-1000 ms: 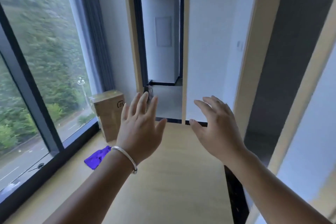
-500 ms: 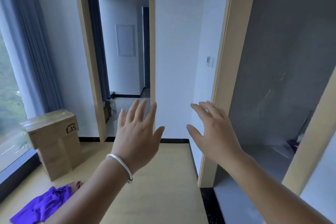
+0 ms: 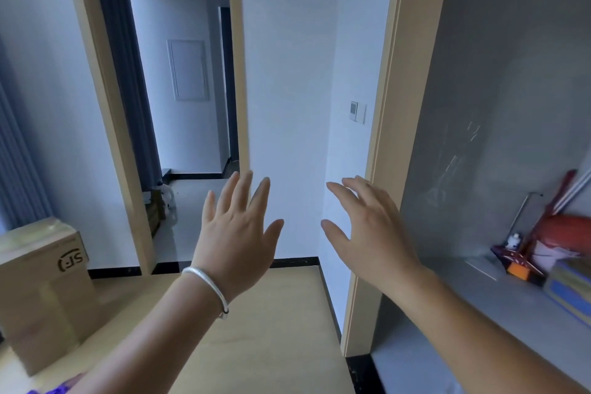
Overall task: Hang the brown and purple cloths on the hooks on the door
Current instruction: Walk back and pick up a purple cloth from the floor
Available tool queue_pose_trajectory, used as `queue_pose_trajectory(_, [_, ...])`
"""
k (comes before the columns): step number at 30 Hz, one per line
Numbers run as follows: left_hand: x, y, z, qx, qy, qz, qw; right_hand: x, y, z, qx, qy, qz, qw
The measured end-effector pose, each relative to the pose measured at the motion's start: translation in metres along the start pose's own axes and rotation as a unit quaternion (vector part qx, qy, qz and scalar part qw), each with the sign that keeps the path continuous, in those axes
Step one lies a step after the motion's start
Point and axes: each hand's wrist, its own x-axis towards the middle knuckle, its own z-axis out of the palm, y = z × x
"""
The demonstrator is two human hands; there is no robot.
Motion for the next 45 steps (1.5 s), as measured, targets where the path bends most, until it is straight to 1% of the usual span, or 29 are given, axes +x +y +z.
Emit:
queue_pose_trajectory(4, [0.052, -0.014, 0.034, 0.022, 0.01, -0.009, 1.0, 0.052, 0.026, 0.04, 0.008, -0.016, -0.003, 1.0])
queue_pose_trajectory(14, [0.186, -0.04, 0.107, 0.056, 0.022, -0.045, 0.997, 0.189, 0.099, 0.126, 0.052, -0.002, -0.031, 0.998])
queue_pose_trajectory(26, [0.306, -0.09, 0.203, 0.055, 0.005, -0.051, 0.997, 0.305, 0.159, 0.232, 0.043, -0.025, -0.037, 0.998])
queue_pose_trajectory(31, [0.372, -0.127, 0.261, 0.041, 0.009, -0.044, 0.998, 0.367, 0.177, 0.293, 0.022, -0.03, -0.036, 0.999])
queue_pose_trajectory(35, [0.433, -0.17, 0.304, 0.031, 0.012, -0.05, 0.998, 0.433, 0.18, 0.345, 0.014, -0.037, -0.039, 0.998])
queue_pose_trajectory(39, [0.487, -0.213, 0.332, 0.016, 0.019, -0.059, 0.998, 0.495, 0.176, 0.39, 0.014, -0.038, -0.047, 0.998])
queue_pose_trajectory(45, [0.538, -0.275, 0.357, 0.039, 0.021, -0.08, 0.996, 0.561, 0.165, 0.457, 0.036, -0.05, -0.065, 0.996])
